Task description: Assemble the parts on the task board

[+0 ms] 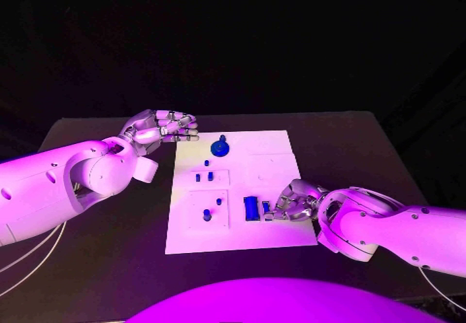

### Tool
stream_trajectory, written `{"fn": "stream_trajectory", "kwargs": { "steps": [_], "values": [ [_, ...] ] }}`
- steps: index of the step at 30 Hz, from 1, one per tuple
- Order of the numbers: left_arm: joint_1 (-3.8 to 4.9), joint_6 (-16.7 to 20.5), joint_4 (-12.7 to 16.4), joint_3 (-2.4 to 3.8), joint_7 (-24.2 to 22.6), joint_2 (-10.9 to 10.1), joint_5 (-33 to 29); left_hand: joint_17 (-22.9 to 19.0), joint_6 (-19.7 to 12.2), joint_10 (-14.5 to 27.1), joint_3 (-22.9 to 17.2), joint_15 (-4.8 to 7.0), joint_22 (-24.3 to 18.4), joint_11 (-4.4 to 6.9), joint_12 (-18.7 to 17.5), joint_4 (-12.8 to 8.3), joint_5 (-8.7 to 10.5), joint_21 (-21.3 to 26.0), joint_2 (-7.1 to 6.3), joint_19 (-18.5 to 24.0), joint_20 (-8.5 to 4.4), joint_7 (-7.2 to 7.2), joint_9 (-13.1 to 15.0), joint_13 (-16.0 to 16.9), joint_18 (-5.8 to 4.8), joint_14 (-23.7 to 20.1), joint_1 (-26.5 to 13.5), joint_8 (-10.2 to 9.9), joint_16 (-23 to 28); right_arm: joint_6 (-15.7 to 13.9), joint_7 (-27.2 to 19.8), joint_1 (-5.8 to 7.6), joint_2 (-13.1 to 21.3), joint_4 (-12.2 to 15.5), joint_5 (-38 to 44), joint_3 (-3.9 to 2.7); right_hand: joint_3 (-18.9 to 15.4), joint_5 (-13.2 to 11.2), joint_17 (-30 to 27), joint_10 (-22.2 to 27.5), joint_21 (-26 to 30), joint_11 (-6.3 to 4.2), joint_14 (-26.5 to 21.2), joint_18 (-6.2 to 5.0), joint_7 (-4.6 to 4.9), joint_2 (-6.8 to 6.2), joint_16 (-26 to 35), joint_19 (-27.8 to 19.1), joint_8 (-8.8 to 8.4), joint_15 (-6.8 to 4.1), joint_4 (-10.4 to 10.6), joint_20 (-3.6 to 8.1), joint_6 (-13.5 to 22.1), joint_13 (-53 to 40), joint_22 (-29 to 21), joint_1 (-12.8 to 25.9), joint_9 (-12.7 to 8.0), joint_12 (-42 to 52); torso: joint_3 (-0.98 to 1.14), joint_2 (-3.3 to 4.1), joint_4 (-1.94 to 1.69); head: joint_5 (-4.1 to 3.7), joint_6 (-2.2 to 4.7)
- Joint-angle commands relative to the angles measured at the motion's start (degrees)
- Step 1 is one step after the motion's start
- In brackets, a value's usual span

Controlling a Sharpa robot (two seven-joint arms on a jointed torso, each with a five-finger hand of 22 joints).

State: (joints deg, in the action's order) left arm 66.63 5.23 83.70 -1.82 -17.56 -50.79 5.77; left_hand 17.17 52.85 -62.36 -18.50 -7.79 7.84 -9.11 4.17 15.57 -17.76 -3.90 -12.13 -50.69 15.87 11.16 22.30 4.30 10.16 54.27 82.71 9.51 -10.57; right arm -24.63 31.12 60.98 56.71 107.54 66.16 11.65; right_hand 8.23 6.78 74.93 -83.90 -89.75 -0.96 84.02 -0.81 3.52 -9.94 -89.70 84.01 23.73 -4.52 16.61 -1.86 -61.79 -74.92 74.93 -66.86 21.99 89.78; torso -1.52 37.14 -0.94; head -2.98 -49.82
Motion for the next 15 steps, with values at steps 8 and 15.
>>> {"fn": "stream_trajectory", "kwargs": {
  "steps": [8, 15],
  "values": [
    [-0.01, -0.9, 0.2, 0.03, -0.1, 0.0, 0.3, 0.1, 0.1, -0.1, 0.1, -0.16, -0.1, -0.05, -0.2, 0.2, 0.31, 0.2, 0.02, 0.2, 0.14, 0.09, -0.1, 0.0, 0.29, 0.4, 0.5, -0.3, 0.3, 2.0, 0.2, -0.04, -0.5, -0.5, 1.7, 0.01, -1.5, 0.1, 15.1, -6.1, -0.3, 0.21, 6.0, 0.81, -0.12, 0.98, -0.3, 6.0, 0.19, 0.23, -0.1, 0.01, 0.5, -15.1, 15.1, -2.7, -0.2, 0.2, -0.04, 0.0, -0.01, 0.14, -0.18],
    [-0.01, -0.8, 0.2, 0.03, -0.1, -0.1, 0.3, 0.1, 0.2, -0.1, 0.1, -0.16, -0.2, -0.06, -0.3, 0.2, 0.3, 0.2, 0.15, 0.4, 0.17, 0.12, -0.1, 0.0, 0.27, 0.4, 0.6, -0.3, 0.4, 0.4, 0.7, -0.04, -0.8, -1.2, 2.4, 0.01, -1.5, 0.1, 15.1, -6.1, -0.3, 0.21, 6.0, 0.81, -0.11, 1.47, -0.3, 6.0, 0.2, 0.23, 0.0, 0.01, 0.4, -15.1, 15.1, -3.1, -0.2, 0.2, 0.01, 0.04, -0.02, 0.2, -0.13]
  ]
}}
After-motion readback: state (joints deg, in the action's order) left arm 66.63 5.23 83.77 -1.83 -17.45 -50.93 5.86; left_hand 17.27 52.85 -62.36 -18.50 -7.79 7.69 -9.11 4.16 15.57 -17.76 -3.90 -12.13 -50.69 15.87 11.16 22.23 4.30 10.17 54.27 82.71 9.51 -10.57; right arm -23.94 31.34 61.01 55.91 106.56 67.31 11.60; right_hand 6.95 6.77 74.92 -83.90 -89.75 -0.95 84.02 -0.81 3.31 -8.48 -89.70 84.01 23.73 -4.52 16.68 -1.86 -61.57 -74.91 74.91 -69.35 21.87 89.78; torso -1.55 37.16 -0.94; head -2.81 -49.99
